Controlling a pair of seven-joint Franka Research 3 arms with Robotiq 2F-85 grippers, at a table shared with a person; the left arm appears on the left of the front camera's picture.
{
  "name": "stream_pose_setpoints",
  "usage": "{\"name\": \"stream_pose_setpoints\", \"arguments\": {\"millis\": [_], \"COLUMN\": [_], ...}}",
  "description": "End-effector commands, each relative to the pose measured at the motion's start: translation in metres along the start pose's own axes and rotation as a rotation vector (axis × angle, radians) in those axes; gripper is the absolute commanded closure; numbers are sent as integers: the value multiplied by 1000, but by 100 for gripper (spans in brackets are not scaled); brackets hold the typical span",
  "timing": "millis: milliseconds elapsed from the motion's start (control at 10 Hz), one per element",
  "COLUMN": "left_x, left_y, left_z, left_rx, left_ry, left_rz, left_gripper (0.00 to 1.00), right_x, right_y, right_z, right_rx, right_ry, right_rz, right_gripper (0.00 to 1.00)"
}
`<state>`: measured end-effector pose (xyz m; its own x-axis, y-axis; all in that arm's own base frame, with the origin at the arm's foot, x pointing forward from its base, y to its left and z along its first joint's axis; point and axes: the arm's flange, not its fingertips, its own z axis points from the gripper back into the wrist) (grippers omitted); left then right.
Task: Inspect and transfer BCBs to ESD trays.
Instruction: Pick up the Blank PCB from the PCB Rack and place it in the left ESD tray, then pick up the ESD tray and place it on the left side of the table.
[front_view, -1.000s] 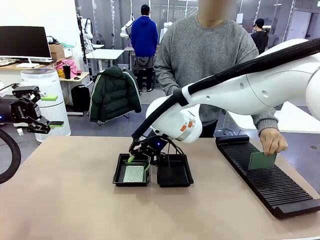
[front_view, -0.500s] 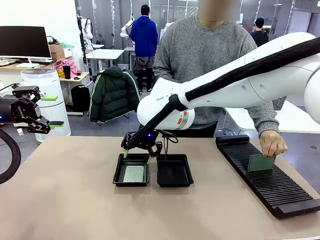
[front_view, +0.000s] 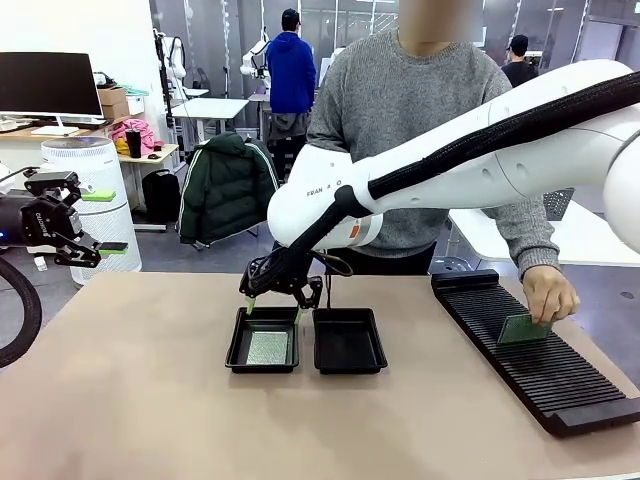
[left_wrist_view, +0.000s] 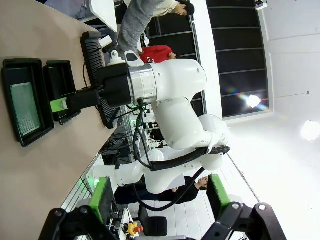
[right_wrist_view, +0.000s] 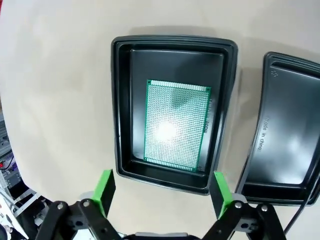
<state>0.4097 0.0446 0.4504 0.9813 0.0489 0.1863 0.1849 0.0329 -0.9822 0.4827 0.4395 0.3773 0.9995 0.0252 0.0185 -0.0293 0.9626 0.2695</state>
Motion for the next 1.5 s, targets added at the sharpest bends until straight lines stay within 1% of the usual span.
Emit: {"name": "stream_pose_setpoints", "arguments": {"millis": [0,100,200,300,1400], "left_x": [0,0,0,0,0], "left_y": [-1,-1,-1,-1,-1], "left_z": [1,1,1,1,1], "left_rx": [-1,-1,-1,-1,-1], "left_ry": [-2,-2,-2,-2,-2], "left_rz": [-1,-1,-1,-1,-1], "left_gripper": [0,0,0,0,0], "right_x": [-1,-1,0,-1,-1], "right_y": [10,13,15,3,3], "right_z": [1,2,5,1,1], "right_rx": [-78,-89,-92,-41,-41], "right_ry": [-20,-17,-31,-10,-10], "right_rz": [-30,-31,-62,-10,-10], "right_gripper": [0,0,0,0,0]}}
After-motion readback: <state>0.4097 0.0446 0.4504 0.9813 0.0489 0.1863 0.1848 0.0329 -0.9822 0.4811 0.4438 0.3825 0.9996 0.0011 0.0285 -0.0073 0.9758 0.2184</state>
